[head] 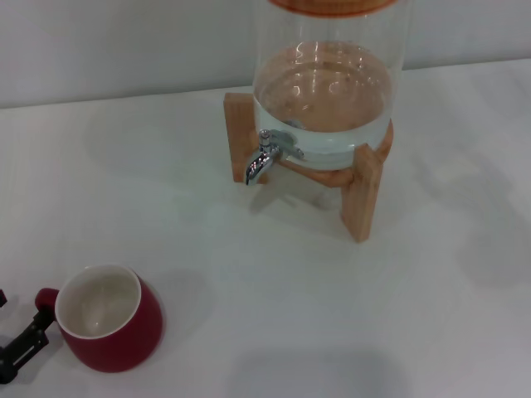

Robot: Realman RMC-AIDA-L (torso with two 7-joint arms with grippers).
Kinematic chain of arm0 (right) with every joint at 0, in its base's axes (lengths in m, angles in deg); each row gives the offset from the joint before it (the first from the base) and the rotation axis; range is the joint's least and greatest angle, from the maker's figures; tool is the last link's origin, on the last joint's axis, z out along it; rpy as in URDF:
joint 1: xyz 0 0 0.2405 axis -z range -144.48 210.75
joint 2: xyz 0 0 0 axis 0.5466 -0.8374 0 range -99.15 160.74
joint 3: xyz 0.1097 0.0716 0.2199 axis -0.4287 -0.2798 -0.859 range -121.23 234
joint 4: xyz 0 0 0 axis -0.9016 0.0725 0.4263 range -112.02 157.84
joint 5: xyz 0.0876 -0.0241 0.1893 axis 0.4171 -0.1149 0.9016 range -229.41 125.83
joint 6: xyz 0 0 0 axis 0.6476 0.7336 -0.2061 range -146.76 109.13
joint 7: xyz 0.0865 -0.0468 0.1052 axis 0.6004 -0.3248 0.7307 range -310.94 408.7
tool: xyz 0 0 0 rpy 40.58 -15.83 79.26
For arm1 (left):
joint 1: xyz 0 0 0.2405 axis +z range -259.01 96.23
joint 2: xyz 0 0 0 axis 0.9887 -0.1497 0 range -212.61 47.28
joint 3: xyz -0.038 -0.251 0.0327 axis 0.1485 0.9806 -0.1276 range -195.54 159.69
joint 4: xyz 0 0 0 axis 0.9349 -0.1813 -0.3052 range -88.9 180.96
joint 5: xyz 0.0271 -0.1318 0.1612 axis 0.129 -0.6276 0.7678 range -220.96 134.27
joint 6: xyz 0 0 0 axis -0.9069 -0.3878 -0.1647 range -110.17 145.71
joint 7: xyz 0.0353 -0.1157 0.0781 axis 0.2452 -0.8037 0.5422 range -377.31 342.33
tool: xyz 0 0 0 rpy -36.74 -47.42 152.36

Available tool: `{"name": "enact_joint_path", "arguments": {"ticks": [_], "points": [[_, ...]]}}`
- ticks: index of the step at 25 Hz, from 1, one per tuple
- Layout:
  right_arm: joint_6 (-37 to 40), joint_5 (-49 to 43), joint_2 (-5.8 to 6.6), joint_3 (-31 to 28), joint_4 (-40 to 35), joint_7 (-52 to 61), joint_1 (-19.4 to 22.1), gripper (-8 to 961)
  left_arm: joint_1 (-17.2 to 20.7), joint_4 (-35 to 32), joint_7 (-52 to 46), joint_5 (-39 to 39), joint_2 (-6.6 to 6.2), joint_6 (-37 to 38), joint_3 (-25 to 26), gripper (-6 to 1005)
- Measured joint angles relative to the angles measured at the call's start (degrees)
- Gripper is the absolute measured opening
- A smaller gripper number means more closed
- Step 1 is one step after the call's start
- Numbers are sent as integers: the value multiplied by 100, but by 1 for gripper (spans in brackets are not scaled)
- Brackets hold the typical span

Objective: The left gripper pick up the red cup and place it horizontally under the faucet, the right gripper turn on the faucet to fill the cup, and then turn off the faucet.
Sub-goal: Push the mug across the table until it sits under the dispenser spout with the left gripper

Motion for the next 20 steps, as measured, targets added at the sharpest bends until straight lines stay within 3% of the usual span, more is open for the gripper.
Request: {"name": "enact_joint_path", "arguments": {"ticks": [20], "points": [[8, 1, 0, -10, 0, 0, -11, 720, -228, 67, -112, 0, 0, 129, 0, 713]]}}
